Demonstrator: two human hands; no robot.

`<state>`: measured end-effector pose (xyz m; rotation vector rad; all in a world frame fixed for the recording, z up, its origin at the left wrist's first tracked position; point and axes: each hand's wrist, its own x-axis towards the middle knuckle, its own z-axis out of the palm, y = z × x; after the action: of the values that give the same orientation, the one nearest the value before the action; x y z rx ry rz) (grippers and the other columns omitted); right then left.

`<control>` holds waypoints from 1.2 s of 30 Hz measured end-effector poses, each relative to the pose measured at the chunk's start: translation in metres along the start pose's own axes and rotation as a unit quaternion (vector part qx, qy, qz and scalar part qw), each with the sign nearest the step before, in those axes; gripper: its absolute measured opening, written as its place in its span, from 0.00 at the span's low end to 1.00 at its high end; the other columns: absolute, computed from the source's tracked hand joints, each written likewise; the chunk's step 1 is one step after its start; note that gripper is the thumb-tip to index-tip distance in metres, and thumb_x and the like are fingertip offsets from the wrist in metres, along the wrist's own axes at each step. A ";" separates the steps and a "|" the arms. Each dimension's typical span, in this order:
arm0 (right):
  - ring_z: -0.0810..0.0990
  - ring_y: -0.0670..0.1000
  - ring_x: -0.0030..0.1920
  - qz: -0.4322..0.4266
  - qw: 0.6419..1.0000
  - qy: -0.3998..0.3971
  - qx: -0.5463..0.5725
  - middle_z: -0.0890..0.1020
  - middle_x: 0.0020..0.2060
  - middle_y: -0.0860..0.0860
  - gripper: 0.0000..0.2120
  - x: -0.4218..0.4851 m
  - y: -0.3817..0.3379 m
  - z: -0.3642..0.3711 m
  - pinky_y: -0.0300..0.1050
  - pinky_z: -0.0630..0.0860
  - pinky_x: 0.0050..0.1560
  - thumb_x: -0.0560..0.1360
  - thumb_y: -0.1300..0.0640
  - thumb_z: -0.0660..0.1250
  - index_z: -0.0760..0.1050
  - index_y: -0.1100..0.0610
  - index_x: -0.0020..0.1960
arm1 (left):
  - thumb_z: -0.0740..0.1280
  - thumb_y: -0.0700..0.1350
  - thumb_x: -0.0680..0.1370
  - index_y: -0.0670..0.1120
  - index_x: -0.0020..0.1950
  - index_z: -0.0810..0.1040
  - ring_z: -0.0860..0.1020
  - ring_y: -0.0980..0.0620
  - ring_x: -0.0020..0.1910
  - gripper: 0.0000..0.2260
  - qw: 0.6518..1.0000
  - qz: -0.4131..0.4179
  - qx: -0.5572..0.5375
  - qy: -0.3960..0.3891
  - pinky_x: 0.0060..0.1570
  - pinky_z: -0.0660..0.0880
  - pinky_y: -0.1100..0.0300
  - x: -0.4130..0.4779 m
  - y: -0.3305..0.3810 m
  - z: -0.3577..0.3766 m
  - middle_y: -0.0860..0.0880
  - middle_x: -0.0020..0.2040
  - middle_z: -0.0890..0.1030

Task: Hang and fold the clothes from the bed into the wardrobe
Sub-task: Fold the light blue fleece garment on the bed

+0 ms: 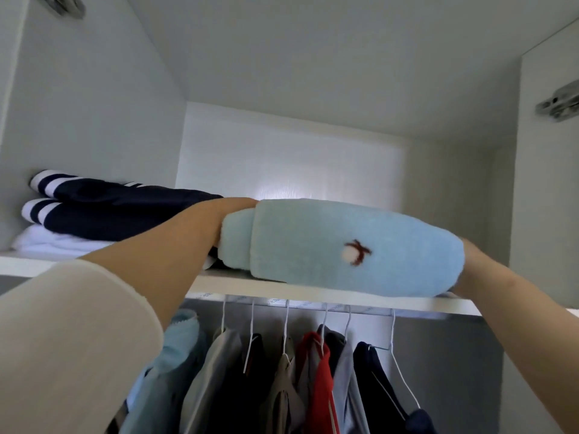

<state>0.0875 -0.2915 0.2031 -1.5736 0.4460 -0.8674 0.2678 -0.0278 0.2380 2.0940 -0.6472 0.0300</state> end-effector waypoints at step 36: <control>0.63 0.52 0.65 -0.357 0.870 -0.099 -0.326 0.64 0.56 0.40 0.25 0.007 0.035 0.054 0.40 0.58 0.58 0.69 0.46 0.70 0.66 0.39 0.63 | 0.64 0.65 0.71 0.60 0.72 0.59 0.65 0.51 0.65 0.32 0.867 0.321 0.349 0.152 0.64 0.60 0.53 -0.028 -0.017 0.060 0.55 0.68 0.67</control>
<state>0.1385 -0.2667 0.1719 -2.5133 -0.0345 -1.1534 0.2387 -0.0552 0.1825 2.3450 -1.2363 1.0948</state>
